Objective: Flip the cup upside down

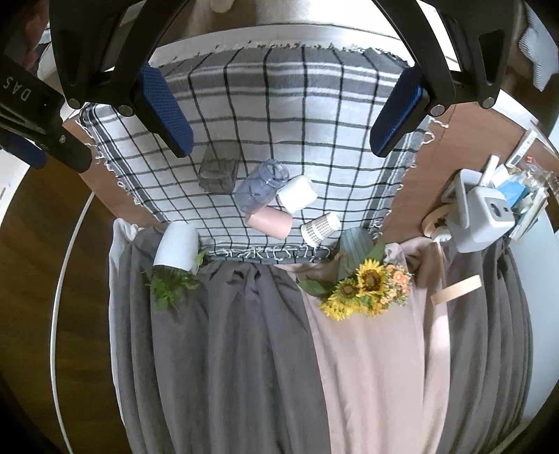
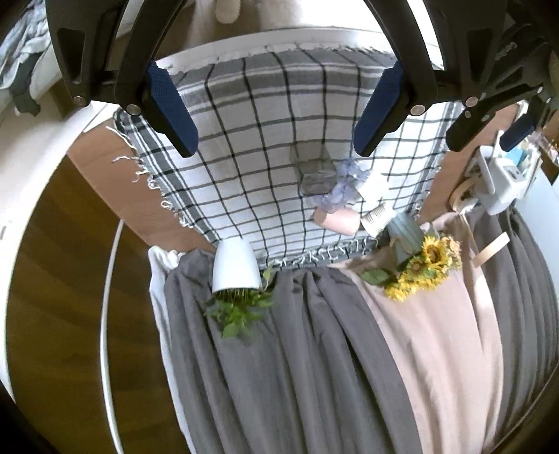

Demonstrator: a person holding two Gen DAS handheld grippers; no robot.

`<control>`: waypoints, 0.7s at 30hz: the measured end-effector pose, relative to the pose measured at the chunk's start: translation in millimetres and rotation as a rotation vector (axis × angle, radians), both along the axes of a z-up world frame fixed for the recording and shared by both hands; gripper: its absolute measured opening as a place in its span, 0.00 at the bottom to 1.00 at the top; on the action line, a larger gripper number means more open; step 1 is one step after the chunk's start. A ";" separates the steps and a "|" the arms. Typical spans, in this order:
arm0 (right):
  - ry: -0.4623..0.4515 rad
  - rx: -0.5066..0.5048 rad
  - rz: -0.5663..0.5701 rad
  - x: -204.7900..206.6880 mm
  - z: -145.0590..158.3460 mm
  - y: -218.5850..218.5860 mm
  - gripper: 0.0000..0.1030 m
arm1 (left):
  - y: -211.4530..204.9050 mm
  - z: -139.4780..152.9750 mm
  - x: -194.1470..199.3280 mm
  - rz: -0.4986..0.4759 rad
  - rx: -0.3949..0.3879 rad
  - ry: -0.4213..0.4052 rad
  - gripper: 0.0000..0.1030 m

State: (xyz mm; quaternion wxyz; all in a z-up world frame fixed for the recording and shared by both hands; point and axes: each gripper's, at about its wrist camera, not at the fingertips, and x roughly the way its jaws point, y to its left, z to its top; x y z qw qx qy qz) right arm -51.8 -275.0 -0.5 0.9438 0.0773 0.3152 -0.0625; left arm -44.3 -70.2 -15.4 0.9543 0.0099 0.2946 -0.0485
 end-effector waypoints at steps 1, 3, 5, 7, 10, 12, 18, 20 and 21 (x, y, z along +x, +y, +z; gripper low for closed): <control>-0.006 -0.006 0.000 -6.3 2.6 3.7 0.88 | 2.5 1.6 -5.7 -0.002 -0.003 -0.002 1.00; -0.018 -0.013 0.003 -19.2 7.0 10.8 0.88 | 5.9 4.2 -15.6 -0.005 -0.002 -0.007 1.00; -0.025 -0.014 0.005 -29.8 9.8 14.8 0.88 | 8.1 5.4 -23.1 -0.004 0.001 -0.014 1.00; -0.028 -0.015 0.010 -37.7 11.2 17.5 0.88 | 9.6 7.8 -30.6 0.002 0.004 -0.024 1.00; -0.023 -0.010 0.028 -46.2 13.0 19.4 0.88 | 13.4 12.0 -39.6 0.018 -0.009 -0.040 1.00; -0.021 -0.010 0.040 -49.3 14.5 21.0 0.88 | 16.1 15.1 -44.3 0.033 -0.013 -0.047 1.00; -0.040 -0.017 0.055 -57.1 20.2 23.7 0.88 | 17.2 20.4 -52.8 0.044 0.002 -0.075 1.00; -0.043 -0.018 0.064 -58.5 21.4 24.5 0.88 | 17.4 21.6 -55.3 0.042 0.002 -0.082 1.00; -0.045 -0.019 0.066 -59.3 22.1 25.1 0.88 | 17.6 22.6 -56.6 0.039 0.001 -0.087 1.00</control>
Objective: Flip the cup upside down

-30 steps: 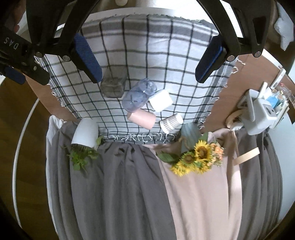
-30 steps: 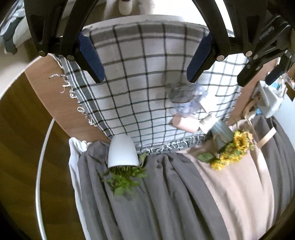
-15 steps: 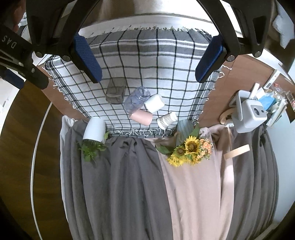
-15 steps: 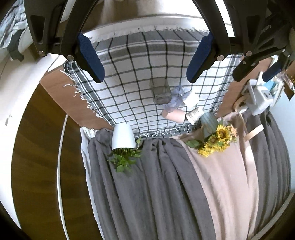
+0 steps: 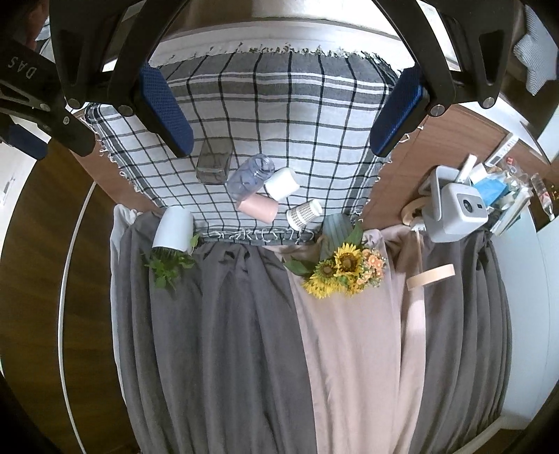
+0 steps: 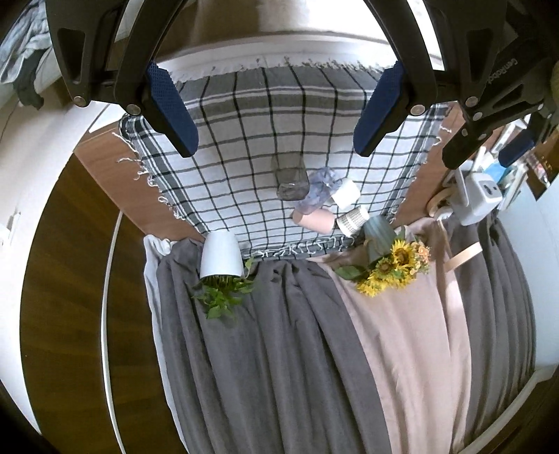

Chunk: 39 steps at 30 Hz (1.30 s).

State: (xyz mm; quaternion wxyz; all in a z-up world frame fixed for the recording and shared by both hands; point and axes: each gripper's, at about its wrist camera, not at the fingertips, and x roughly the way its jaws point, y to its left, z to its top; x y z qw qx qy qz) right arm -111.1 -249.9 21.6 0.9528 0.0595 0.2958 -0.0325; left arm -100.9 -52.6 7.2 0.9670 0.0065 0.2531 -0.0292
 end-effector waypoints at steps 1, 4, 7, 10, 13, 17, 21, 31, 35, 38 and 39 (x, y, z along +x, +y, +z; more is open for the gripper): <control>-0.002 -0.001 -0.001 -1.4 0.5 0.3 0.88 | 0.1 0.5 -1.5 -0.001 -0.001 -0.002 1.00; -0.008 0.006 -0.001 -3.4 1.3 0.6 0.88 | 2.1 2.7 -4.7 0.001 -0.005 -0.013 1.00; -0.018 0.009 -0.001 -5.0 2.4 0.8 0.88 | 2.5 4.7 -6.8 0.003 0.001 -0.023 1.00; -0.024 0.010 -0.001 -5.5 3.5 2.3 0.88 | 4.2 6.8 -7.7 0.000 0.000 -0.028 1.00; -0.027 0.011 0.000 -5.9 4.1 3.9 0.88 | 4.5 6.7 -7.6 0.001 -0.001 -0.027 1.00; -0.025 0.013 0.000 -5.7 4.2 5.5 0.88 | 6.2 7.8 -7.3 0.002 -0.005 -0.025 1.00; -0.026 0.013 0.001 -5.5 4.5 7.2 0.88 | 7.1 10.3 -7.5 -0.001 -0.012 -0.022 1.00; -0.026 0.012 0.000 -5.3 4.1 7.4 0.88 | 5.9 11.3 -5.4 -0.008 -0.015 -0.024 1.00; -0.025 0.011 -0.001 -4.7 5.3 8.8 0.88 | 5.4 11.8 -4.5 -0.009 -0.014 -0.025 1.00; -0.024 0.011 0.001 -4.5 5.1 8.7 0.88 | 5.5 11.6 -4.2 -0.008 -0.015 -0.023 1.00; -0.025 0.011 0.001 -5.1 4.9 8.1 0.88 | 5.7 11.4 -4.5 -0.008 -0.015 -0.023 1.00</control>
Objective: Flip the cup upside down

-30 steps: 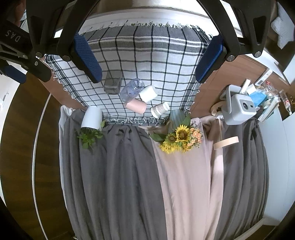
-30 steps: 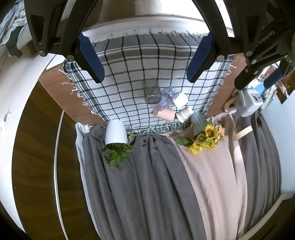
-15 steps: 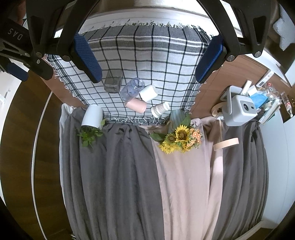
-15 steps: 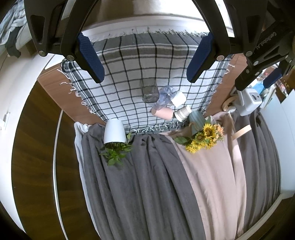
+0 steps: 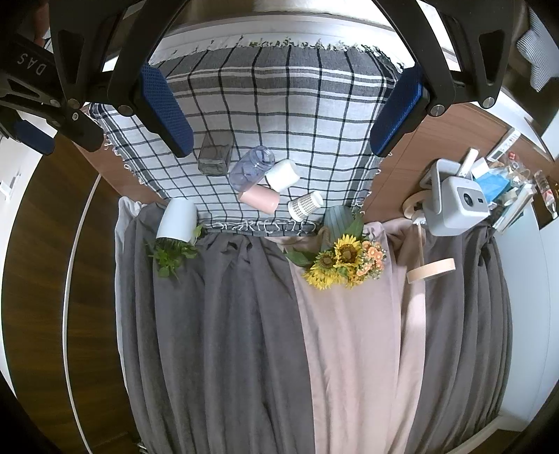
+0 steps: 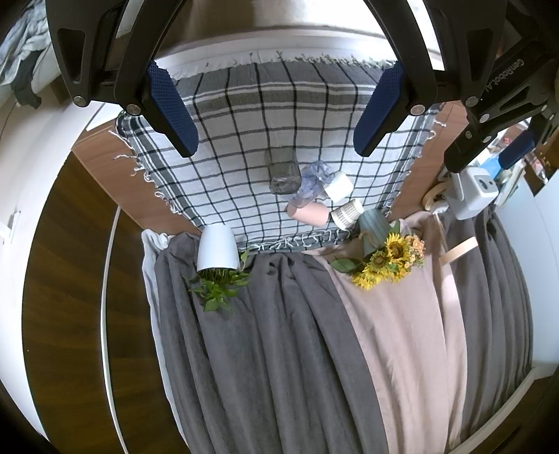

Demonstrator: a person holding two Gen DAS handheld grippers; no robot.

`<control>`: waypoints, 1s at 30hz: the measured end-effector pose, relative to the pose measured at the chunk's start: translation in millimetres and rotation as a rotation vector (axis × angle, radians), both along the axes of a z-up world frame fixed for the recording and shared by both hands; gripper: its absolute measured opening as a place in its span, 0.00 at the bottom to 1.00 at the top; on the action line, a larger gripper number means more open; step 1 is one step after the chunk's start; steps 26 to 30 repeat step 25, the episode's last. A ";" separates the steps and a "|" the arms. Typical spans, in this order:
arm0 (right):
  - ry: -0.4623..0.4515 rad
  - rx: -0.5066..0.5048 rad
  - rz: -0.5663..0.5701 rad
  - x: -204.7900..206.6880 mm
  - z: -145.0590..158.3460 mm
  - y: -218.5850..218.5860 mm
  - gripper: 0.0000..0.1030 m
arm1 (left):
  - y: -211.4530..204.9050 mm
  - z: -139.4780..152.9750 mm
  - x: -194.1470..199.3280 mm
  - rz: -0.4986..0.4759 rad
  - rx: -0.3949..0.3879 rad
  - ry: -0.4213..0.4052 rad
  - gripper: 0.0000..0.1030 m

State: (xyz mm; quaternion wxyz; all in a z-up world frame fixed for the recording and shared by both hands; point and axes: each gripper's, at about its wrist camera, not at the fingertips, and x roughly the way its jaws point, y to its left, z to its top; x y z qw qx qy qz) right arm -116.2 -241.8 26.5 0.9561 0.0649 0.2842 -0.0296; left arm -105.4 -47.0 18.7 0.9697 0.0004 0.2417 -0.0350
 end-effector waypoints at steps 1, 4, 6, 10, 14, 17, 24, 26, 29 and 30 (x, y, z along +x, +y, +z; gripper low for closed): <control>0.000 0.000 0.000 0.0 0.1 0.2 0.88 | 0.2 0.0 -0.1 0.000 0.000 -0.001 1.00; -0.001 0.000 0.000 0.0 0.1 0.2 0.88 | -0.6 0.2 -0.2 0.002 0.001 -0.002 1.00; 0.000 0.000 0.001 -0.2 -0.2 -0.3 0.88 | -0.5 0.2 -0.1 0.001 0.001 -0.003 1.00; 0.000 0.000 0.002 -0.3 -0.4 -0.8 0.88 | -0.3 0.0 -0.4 0.003 0.001 -0.001 1.00; -0.001 -0.001 0.003 -0.4 -0.5 -0.8 0.88 | -1.3 0.4 -0.1 0.002 -0.001 -0.002 1.00; -0.002 0.000 0.003 -0.1 -0.4 -0.6 0.88 | 0.4 0.0 0.3 0.000 -0.002 -0.001 1.00; 0.000 -0.002 0.003 0.7 -0.5 -0.3 0.88 | -0.2 -0.1 0.7 0.005 -0.002 0.000 1.00; 0.000 -0.002 0.002 1.1 -0.5 -0.1 0.88 | 0.5 -0.6 2.0 0.004 -0.002 0.001 1.00; 0.000 -0.002 0.002 1.1 -0.5 -0.1 0.88 | 0.5 -0.6 2.0 0.004 -0.002 0.001 1.00; 0.000 -0.002 0.002 1.1 -0.5 -0.1 0.88 | 0.5 -0.6 2.0 0.004 -0.002 0.001 1.00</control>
